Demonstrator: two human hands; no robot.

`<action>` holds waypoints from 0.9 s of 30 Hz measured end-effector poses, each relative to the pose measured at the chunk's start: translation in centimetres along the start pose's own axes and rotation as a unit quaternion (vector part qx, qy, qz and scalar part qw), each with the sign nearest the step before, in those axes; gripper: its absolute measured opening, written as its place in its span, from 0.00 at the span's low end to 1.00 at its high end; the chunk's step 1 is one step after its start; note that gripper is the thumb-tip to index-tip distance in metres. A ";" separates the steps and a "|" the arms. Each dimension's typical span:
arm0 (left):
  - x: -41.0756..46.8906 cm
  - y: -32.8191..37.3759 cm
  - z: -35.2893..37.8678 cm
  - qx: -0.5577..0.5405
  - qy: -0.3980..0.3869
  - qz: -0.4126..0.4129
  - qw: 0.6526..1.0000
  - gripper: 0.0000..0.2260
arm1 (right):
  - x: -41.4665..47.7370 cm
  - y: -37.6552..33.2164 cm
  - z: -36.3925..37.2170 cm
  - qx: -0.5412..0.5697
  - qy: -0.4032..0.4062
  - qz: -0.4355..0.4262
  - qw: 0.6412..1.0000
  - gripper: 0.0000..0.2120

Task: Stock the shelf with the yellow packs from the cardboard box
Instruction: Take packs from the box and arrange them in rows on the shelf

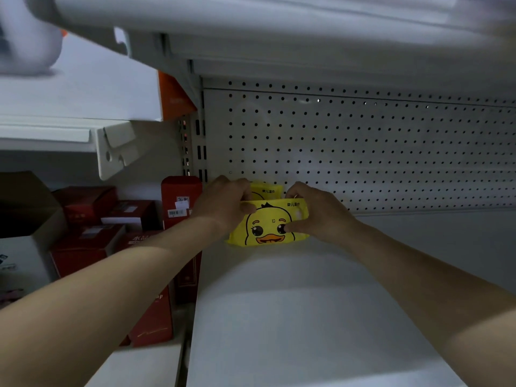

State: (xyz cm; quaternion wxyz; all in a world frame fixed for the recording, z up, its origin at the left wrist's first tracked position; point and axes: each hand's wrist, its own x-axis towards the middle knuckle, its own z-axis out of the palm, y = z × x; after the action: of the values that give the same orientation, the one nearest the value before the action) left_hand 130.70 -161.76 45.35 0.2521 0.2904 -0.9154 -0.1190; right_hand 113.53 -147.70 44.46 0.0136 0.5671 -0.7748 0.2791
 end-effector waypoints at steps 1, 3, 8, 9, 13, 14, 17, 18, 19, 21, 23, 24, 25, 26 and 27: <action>-0.1 0.1 0.0 0.025 0.008 -0.001 1.000 0.08 | 0.1 -0.2 0.2 -0.008 -0.007 0.001 1.000 0.28; -0.3 0.2 -0.2 0.054 0.014 0.006 0.998 0.15 | 0.5 -0.4 0.5 -0.027 -0.016 0.010 0.999 0.32; -0.2 0.0 -0.5 0.258 -0.007 0.054 0.965 0.37 | 1.5 -1.1 1.8 -0.027 0.021 0.024 0.999 0.40; 0.0 -0.2 -0.3 0.304 0.002 0.060 0.951 0.38 | 1.7 -1.3 2.3 -0.028 0.030 0.027 0.999 0.40; 0.4 -1.1 0.2 0.375 0.041 0.054 0.925 0.38 | 2.7 -1.8 3.8 -0.032 0.067 0.033 0.997 0.44; 0.5 -1.2 0.3 0.383 0.052 0.055 0.921 0.37 | 2.9 -1.9 4.0 -0.043 0.074 0.038 0.996 0.46; 0.6 -1.2 0.7 0.394 0.071 0.044 0.915 0.35 | 3.4 -2.2 4.6 -0.097 0.088 0.067 0.989 0.52; 0.6 -1.2 0.9 0.397 0.078 0.039 0.914 0.34 | 3.4 -2.4 4.6 -0.110 0.089 0.075 0.987 0.53; 0.5 -1.1 1.0 0.401 0.088 0.037 0.911 0.32 | 3.3 -2.5 4.6 -0.118 0.089 0.080 0.986 0.54; 0.3 -0.7 0.9 0.409 0.115 0.039 0.905 0.32 | 2.9 -2.7 4.2 -0.118 0.088 0.087 0.985 0.53; -0.1 -0.1 0.6 0.392 0.102 0.041 0.913 0.35 | 2.1 -2.6 3.4 -0.110 0.087 0.086 0.986 0.51; -0.5 0.4 0.4 0.370 0.084 0.035 0.924 0.36 | 1.5 -2.6 2.9 -0.104 0.086 0.087 0.987 0.50; -0.9 0.9 0.0 0.345 0.067 0.024 0.936 0.38 | 0.9 -2.5 2.3 -0.100 0.085 0.088 0.987 0.48; -1.5 1.5 -0.4 0.319 0.055 0.013 0.946 0.39 | 0.2 -2.5 1.6 -0.098 0.084 0.089 0.988 0.46; -2.2 2.2 -0.8 0.291 0.049 0.006 0.955 0.40 | -0.6 -2.5 0.8 -0.097 0.081 0.088 0.988 0.45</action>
State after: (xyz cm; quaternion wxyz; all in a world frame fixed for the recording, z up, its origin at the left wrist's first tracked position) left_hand 131.64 -158.78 45.91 0.2017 0.3509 -0.8988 0.1685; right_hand 116.23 -148.08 44.63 0.1062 0.4680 -0.8416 0.2479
